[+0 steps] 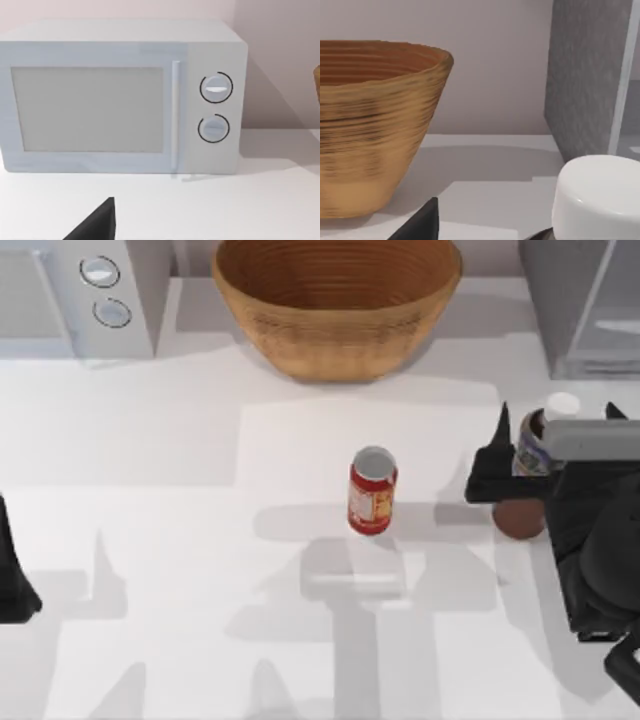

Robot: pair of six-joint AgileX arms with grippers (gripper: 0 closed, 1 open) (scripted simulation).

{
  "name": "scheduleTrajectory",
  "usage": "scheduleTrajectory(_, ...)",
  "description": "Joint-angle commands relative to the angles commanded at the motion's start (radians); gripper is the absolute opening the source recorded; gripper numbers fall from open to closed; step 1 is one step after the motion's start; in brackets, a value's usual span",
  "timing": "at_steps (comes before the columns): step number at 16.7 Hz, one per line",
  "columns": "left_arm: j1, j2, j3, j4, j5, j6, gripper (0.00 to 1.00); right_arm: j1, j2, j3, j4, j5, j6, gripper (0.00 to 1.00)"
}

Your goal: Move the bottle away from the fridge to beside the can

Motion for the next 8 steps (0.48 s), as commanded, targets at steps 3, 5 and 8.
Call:
scheduleTrajectory(3, 0.0, 0.0, 0.0, 0.0, 0.0, 0.0, 1.0, 0.043, -0.031, -0.056, 0.024, 0.038, 0.0, 1.0)
scheduleTrajectory(5, 0.0, 0.0, 0.0, 0.0, 0.0, 0.0, 1.0, 0.051, -0.038, -0.066, 0.03, 0.046, 0.0, 1.0)
scheduleTrajectory(8, 0.0, 0.0, 0.0, 0.0, 0.0, 0.0, 1.0, 0.046, -0.033, -0.063, 0.027, 0.043, 0.0, 1.0)
